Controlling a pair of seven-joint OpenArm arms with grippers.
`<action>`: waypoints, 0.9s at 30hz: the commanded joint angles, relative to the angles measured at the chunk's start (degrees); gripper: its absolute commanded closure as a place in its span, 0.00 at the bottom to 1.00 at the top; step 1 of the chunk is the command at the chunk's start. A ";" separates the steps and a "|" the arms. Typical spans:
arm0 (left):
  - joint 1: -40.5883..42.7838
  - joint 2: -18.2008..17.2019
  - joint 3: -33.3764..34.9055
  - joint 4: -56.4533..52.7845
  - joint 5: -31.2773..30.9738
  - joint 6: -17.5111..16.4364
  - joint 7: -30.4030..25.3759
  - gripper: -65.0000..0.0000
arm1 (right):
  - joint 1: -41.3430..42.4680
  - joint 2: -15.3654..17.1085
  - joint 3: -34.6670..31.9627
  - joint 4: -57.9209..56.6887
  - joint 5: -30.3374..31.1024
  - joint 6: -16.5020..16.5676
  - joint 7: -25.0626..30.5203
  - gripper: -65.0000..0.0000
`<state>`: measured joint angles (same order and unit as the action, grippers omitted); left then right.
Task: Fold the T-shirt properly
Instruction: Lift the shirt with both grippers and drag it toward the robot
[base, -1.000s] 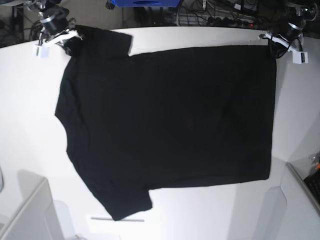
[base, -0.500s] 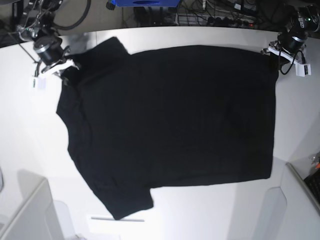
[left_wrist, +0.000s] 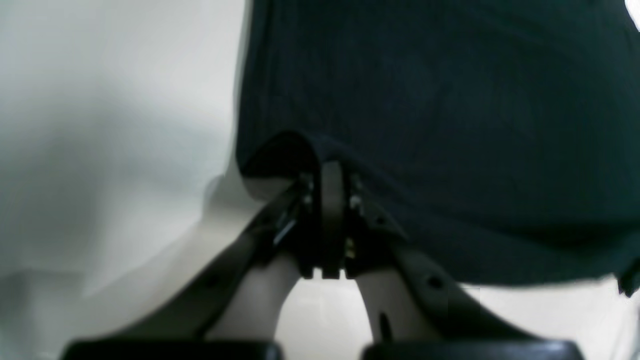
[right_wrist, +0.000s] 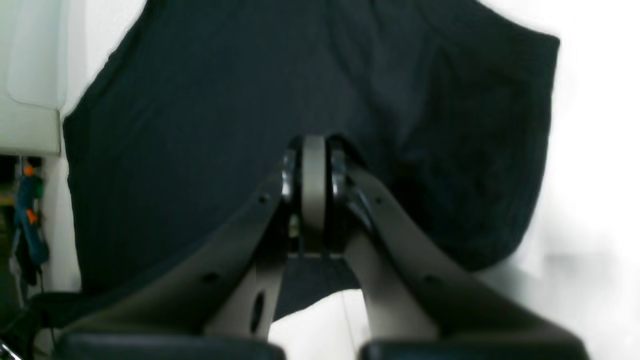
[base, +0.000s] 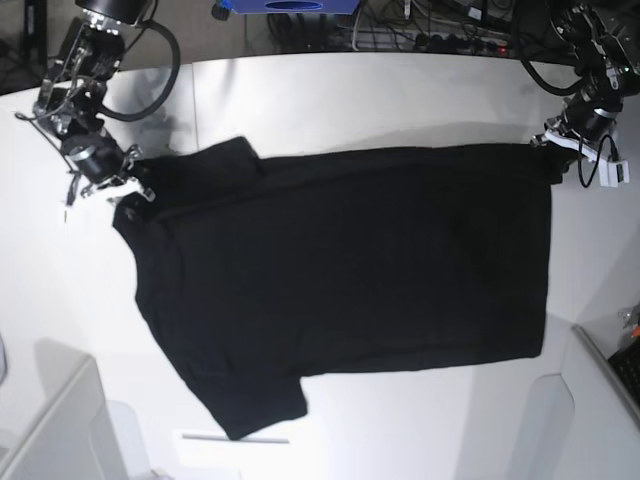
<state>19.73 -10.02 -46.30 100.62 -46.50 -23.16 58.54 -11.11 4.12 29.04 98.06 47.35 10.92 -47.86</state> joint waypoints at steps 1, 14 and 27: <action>-0.34 -0.92 -0.33 -0.27 -0.66 1.14 -0.92 1.00 | 1.66 0.67 0.19 0.09 0.87 0.38 1.22 1.00; -7.73 -1.01 0.19 -2.11 3.56 5.36 -0.92 1.00 | 14.85 0.14 -3.41 -10.98 -9.16 0.29 0.52 1.00; -15.73 -1.01 4.50 -8.35 8.30 5.53 -0.92 1.00 | 20.74 0.58 -3.76 -18.54 -9.42 0.29 1.66 1.00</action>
<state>4.67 -10.15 -41.58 91.37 -37.45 -17.34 58.52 8.21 3.92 25.21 78.59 37.04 10.92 -47.62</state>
